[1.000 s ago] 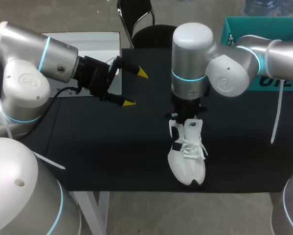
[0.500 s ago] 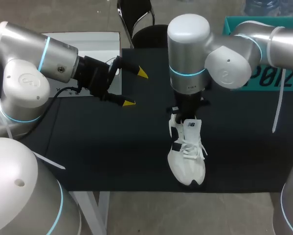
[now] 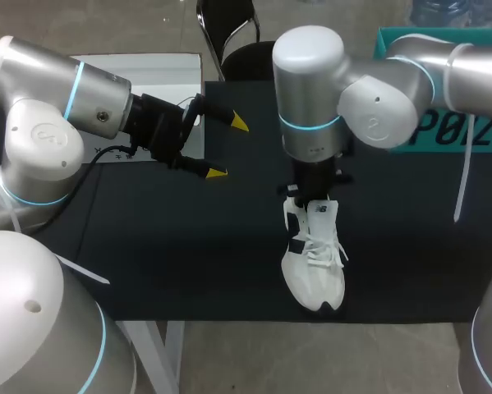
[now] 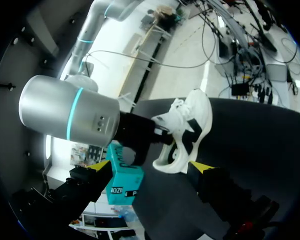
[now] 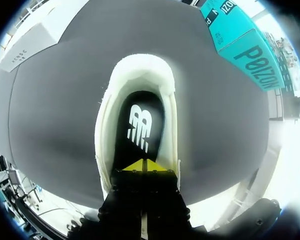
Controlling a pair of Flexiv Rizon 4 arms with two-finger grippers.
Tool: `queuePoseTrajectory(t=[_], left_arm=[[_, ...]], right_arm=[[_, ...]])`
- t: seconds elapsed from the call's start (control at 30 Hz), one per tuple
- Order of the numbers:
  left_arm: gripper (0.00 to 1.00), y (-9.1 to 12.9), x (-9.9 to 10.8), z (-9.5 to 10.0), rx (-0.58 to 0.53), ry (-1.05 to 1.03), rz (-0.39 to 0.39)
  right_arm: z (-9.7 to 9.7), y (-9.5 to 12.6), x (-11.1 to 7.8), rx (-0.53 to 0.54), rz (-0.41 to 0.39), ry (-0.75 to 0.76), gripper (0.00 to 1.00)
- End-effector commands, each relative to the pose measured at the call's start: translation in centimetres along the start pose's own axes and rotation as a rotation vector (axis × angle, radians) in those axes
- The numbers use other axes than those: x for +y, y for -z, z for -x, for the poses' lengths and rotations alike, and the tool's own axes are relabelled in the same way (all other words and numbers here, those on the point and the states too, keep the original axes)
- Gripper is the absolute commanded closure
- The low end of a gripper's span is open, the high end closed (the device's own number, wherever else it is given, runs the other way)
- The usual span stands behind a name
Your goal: Take the shoe out of the shoebox, open the shoe tongue, remove and reinsert the insole, then place the shoe into the shoebox
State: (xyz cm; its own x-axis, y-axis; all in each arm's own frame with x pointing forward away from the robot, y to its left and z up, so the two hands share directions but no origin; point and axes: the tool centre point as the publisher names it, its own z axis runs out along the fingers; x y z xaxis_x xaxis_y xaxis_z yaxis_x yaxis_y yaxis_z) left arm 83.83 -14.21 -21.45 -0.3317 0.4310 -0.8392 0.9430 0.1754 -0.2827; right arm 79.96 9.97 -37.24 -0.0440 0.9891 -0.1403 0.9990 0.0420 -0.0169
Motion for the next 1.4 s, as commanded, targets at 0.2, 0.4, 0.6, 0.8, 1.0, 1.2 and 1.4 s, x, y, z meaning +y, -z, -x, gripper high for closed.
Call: queuePoseTrajectory(t=[0.2,0.4,0.6,0.8,1.0,1.2,1.4], left_arm=[[0.00,0.0,0.0,0.0,0.004,-0.001,0.001],[0.00,0.0,0.0,0.0,0.004,-0.001,0.001],[0.00,0.0,0.0,0.0,0.004,-0.001,0.001],[0.00,0.0,0.0,0.0,0.004,-0.001,0.001],[0.00,0.0,0.0,0.0,0.004,-0.001,0.001],[0.00,0.0,0.0,0.0,0.004,-0.001,0.001],[0.00,0.0,0.0,0.0,0.004,-0.001,0.001]], right_arm=[[0.1,-0.4,-0.9,-0.016,-0.028,-0.021,1.00],[0.1,-0.9,-1.0,-0.011,-0.034,-0.031,1.00],[0.2,-1.1,-1.1,-0.008,-0.037,-0.040,0.89],[0.4,-1.1,-1.2,-0.011,-0.037,-0.047,0.75],[0.6,-1.0,-1.3,-0.010,-0.034,-0.054,0.64],[0.6,-0.9,-1.4,-0.010,-0.029,-0.055,0.60],[0.3,-0.7,-1.4,-0.009,-0.023,-0.051,0.52]])
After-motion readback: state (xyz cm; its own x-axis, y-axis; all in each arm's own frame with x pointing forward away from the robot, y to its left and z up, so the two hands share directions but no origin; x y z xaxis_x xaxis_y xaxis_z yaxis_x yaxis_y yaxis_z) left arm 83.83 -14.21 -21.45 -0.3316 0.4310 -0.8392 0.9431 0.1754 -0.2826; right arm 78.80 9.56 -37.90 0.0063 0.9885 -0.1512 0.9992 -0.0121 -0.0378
